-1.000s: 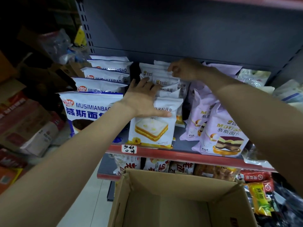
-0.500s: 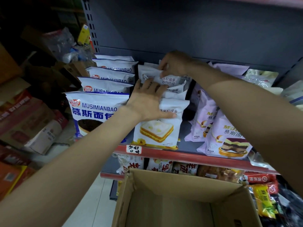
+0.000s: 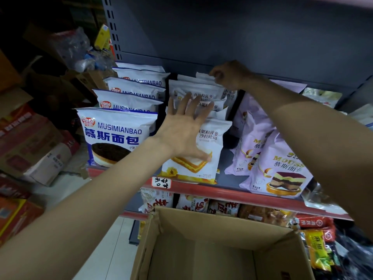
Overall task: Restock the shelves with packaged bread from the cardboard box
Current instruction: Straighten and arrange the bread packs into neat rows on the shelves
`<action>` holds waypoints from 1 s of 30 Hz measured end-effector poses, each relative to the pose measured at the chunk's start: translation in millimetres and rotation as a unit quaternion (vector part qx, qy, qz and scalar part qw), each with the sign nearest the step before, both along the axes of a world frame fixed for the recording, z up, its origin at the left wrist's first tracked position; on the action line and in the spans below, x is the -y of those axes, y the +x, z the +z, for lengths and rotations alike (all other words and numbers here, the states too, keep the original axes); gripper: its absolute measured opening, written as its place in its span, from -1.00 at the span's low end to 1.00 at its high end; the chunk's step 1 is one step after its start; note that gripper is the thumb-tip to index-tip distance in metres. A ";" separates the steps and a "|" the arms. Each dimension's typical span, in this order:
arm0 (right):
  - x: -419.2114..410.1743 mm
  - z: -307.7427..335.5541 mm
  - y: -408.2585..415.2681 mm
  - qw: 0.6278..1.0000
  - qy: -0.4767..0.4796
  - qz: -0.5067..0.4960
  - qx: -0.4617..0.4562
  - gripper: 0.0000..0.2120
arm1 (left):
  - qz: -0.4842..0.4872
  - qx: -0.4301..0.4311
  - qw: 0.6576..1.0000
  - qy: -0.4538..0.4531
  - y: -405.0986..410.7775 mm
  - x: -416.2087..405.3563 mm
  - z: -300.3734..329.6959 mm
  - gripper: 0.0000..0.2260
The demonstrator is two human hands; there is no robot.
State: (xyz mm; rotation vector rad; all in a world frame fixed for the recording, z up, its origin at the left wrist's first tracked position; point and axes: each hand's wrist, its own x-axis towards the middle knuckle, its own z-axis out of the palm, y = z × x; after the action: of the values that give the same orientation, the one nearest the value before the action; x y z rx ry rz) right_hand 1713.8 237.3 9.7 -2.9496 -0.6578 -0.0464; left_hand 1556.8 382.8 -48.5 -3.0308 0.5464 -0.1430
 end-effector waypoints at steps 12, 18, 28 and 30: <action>-12.2 -15.3 3.6 0.993 -0.068 0.080 -0.051 -0.76 | 0.025 0.040 0.995 0.088 -2.3 -5.8 -9.3 0.23; -4.8 -12.8 7.9 0.991 -0.087 0.105 -0.003 -0.80 | 0.008 -0.048 0.998 -0.042 2.4 -7.7 0.1 0.04; 2.7 -11.1 17.8 0.996 0.068 0.050 0.042 -0.77 | 0.064 -0.052 0.991 -0.107 47.1 1.8 3.6 -0.36; 3.1 -14.3 21.2 0.996 0.061 0.010 0.056 -0.76 | 0.069 -0.024 0.992 -0.102 48.9 1.9 1.9 -0.39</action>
State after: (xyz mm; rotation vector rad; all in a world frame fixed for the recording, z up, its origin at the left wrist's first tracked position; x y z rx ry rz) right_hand 1735.0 234.2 -4.5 -2.8386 -0.6738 -0.2441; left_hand 1605.7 380.9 -46.7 -3.2652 0.3430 -0.1270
